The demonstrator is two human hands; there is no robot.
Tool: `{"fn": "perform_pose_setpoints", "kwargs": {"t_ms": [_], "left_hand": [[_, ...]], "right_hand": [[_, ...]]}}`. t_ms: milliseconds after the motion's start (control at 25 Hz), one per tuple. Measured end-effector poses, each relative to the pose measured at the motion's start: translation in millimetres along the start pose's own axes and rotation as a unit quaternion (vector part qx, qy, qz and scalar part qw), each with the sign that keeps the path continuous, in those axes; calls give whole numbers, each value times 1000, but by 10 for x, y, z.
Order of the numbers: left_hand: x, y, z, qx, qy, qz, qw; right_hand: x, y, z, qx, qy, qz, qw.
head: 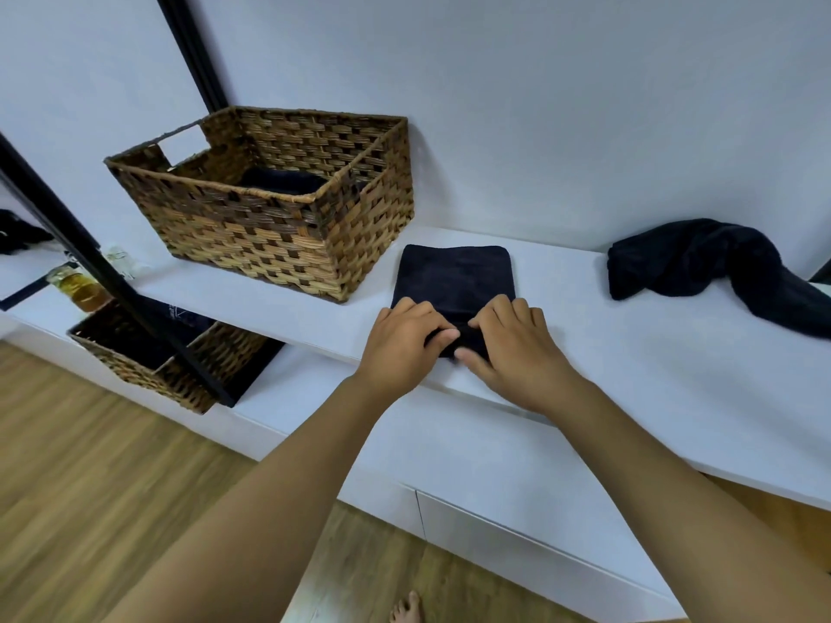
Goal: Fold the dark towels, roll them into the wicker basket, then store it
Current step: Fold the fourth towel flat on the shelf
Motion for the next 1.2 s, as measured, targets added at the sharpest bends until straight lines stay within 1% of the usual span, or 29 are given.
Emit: {"fn": "perform_pose_setpoints", "kwargs": {"t_ms": [80, 160, 240, 280, 360, 440, 520, 560, 640, 720, 800, 880, 920, 960, 1000, 1080, 1120, 1160, 1200], "left_hand": [[90, -5, -3, 11, 41, 19, 999], [141, -15, -4, 40, 48, 27, 998], [70, -51, -11, 96, -4, 16, 995], [-7, -90, -34, 127, -34, -4, 991], [-176, -137, -94, 158, -61, -35, 985], [-242, -130, -104, 147, -45, -45, 987], [-224, -76, -35, 88, -15, -24, 996], [-207, -45, -4, 56, -3, -18, 998], [-192, -34, 10, 46, -10, -47, 998], [-164, -59, -15, 74, -40, -78, 993], [-138, -77, -35, 115, -77, -82, 987], [-120, -97, -70, 149, -99, -60, 982], [-95, -131, -47, 149, -107, -42, 982], [-42, -171, -7, 144, -95, -14, 985], [31, -209, 15, 145, -69, 21, 987], [174, -216, -4, 149, 25, 110, 982], [193, -199, -29, 148, 47, 132, 979], [173, -203, -42, 146, 44, 130, 980], [117, -212, -38, 146, 8, 99, 984]], "right_hand": [[20, -28, -22, -20, 32, 13, 999], [48, -32, -24, -40, 36, 14, 998], [66, -1, -8, -54, 21, 15, 998], [62, 10, -11, -56, 19, 13, 998], [55, 11, -7, -38, 25, 11, 999], [54, -6, 56, 19, 32, 12, 999], [41, -12, 106, 91, 32, 14, 995], [25, -11, 112, 109, 31, 14, 993], [-31, -20, 91, 96, 11, 11, 995], [-96, -29, 67, 58, -26, 2, 998], [-132, -24, 42, 32, -46, -3, 998], [-133, -23, 31, 20, -43, 0, 999], [-117, -33, 30, 21, -36, -2, 999], [-91, -53, 37, 24, -30, -8, 999], [-62, -77, 43, 26, -22, -13, 999], [-12, -94, 53, 38, -2, -14, 999], [4, -98, 45, 55, 4, -15, 998], [12, -108, 36, 87, 5, -23, 996], [18, -126, 35, 137, 4, -38, 990]]}}
Point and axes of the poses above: each hand's wrist, its own x-axis towards the middle knuckle, its own z-axis out of the back of the hand, y = z × x, the point moved 4 cm from there along x, towards the middle knuckle, and after that the axes turned 11 degrees about z, right-handed, at the moved point
